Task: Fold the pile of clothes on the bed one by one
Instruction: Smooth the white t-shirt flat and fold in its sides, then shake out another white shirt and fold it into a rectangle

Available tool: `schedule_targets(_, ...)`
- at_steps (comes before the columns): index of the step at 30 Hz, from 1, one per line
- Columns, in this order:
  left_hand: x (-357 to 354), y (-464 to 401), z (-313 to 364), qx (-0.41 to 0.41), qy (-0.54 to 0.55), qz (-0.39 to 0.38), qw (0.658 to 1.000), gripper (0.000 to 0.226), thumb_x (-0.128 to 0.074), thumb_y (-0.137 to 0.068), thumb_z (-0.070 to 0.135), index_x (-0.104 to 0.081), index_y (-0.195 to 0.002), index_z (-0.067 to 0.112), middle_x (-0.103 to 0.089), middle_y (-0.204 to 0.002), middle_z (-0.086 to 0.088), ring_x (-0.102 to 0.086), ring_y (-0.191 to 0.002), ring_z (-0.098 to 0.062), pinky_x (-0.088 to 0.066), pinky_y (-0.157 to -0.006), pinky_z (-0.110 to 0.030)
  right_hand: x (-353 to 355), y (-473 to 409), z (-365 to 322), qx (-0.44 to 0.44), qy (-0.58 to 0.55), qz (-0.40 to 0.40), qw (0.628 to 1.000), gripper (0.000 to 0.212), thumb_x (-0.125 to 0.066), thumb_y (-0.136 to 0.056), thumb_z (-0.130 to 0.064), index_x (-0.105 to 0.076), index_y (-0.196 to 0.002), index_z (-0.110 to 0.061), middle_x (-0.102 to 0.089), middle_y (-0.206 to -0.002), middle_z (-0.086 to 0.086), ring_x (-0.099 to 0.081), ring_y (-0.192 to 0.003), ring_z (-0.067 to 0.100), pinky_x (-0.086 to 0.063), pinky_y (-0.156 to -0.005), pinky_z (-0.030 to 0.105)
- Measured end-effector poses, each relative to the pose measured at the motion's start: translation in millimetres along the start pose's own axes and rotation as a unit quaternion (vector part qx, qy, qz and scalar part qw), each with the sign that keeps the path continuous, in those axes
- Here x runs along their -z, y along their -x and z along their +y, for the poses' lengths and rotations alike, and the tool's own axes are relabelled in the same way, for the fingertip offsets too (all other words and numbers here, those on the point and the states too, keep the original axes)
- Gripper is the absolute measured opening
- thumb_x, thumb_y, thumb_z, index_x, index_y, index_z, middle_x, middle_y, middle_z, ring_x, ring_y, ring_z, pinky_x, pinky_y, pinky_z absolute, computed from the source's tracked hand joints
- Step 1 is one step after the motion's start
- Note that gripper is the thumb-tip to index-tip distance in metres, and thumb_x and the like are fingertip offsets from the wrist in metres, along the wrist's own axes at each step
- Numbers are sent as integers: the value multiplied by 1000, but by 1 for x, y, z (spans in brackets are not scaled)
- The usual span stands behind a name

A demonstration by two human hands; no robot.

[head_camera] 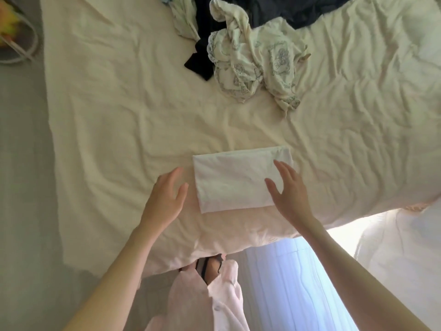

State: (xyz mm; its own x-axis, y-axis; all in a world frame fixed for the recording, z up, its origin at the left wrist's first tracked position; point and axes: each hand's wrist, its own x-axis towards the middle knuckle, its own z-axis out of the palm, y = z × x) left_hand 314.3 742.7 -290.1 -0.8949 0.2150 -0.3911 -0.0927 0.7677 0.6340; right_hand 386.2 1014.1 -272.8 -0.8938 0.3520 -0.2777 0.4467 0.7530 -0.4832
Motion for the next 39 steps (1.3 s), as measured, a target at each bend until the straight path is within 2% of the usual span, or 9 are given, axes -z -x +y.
schedule_targets(7,92,68,7,-13,-6,62,998,48,-44,-98,27,-35,-144,17,-37,-146,0,-31,-135,-12,-21,-106,-18,20,29,-103,110,-6,-40,993,55,-57,-94,-31,-39,-143,-16,-42,-147,7,-37,-136,24,-28,-110,37)
schedule_targets(12,161,109,-22,3,-4,90,996,46,-44,-98,24,-37,-142,13,-38,-146,-3,-32,-136,-15,-22,-113,-27,18,40,-179,156,-14,-48,986,55,-59,-92,-29,-41,-142,-13,-46,-142,9,-45,-130,27,-37,-106,41)
schedule_targets(16,214,142,-71,16,2,114,993,45,-43,-98,26,-38,-142,14,-39,-146,-2,-32,-136,-14,-20,-109,-21,-6,65,-244,178,-10,-63,982,55,-59,-92,-30,-41,-142,-13,-47,-140,10,-46,-128,28,-39,-103,41)
schedule_targets(21,295,182,-161,12,-19,106,994,49,-39,-99,36,-31,-146,22,-30,-151,1,-24,-141,-12,-21,-116,-32,-63,117,-337,194,7,-63,979,55,-56,-94,-34,-39,-143,-17,-47,-141,7,-43,-130,25,-35,-107,40)
schedule_targets(24,356,198,-211,-11,-69,110,991,49,-39,-98,37,-32,-145,23,-29,-152,0,-24,-140,-13,-22,-113,-30,-101,149,-395,209,14,-32,977,54,-59,-92,-31,-43,-141,-14,-49,-140,8,-44,-130,28,-35,-107,42)
schedule_targets(27,429,223,-261,-21,-134,136,981,50,-39,-98,38,-32,-145,24,-28,-153,-2,-24,-141,-16,-25,-111,-34,-140,180,-467,231,41,-33,972,57,-58,-92,-35,-42,-142,-14,-43,-145,10,-38,-136,29,-29,-111,45)
schedule_targets(31,502,245,-303,-33,-201,141,969,54,-37,-97,42,-26,-147,25,-22,-156,-2,-16,-144,-19,-18,-115,-36,-166,208,-549,278,79,-8,957,64,-43,-91,-54,-35,-146,-23,-34,-152,5,-29,-142,25,-21,-115,51)
schedule_targets(36,537,236,-324,-47,-234,107,965,58,-27,-97,48,-13,-150,28,-8,-159,-1,-1,-146,-20,-9,-119,-44,-167,213,-609,302,96,17,948,79,-24,-83,-70,-26,-149,-27,-23,-157,3,-16,-146,24,-9,-117,51)
schedule_targets(39,540,229,-329,-61,-236,92,965,60,-22,-96,52,-10,-150,31,-4,-159,1,2,-146,-19,-5,-118,-42,-166,214,-627,292,100,15,951,81,-23,-81,-70,-23,-150,-28,-18,-158,2,-11,-147,22,-5,-118,48)
